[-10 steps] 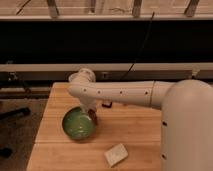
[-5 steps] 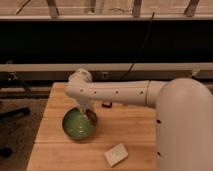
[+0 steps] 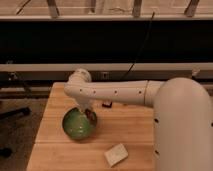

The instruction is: Place the pepper in the ceramic bowl

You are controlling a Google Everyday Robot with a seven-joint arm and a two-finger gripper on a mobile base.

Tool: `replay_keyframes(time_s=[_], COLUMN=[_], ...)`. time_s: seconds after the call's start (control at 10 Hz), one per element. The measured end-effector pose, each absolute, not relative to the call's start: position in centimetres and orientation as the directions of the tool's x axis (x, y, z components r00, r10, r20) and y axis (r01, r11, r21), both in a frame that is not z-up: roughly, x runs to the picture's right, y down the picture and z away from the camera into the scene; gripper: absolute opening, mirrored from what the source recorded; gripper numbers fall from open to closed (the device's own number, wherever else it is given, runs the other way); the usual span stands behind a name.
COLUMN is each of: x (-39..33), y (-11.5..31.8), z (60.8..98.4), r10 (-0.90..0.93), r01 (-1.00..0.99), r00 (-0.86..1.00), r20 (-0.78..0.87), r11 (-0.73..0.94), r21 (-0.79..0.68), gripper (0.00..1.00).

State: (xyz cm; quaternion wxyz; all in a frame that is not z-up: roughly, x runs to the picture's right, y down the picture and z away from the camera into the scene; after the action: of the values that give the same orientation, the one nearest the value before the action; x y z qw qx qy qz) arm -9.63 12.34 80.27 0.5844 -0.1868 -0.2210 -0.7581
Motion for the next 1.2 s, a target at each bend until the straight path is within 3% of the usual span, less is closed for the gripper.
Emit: replay_keyframes(time_s=[0.3, 0.5, 0.6, 1.2], x=[-9.79, -9.96, -10.00, -10.22], y=[12.25, 12.19, 12.18, 11.99], z=[80.50, 80.64, 80.72, 81.02], r10=[-0.802, -0.802, -0.801, -0.801], r01=[0.968, 0.967, 0.966, 0.965], r00=[-0.251, -0.255, -0.256, -0.263], r20=[0.542, 0.541, 0.541, 0.538], r11=[-0.221, -0.224, -0.224, -0.228], r21=[0.120, 0.124, 0.126, 0.133], gripper=[0.02, 0.18, 0.20, 0.20])
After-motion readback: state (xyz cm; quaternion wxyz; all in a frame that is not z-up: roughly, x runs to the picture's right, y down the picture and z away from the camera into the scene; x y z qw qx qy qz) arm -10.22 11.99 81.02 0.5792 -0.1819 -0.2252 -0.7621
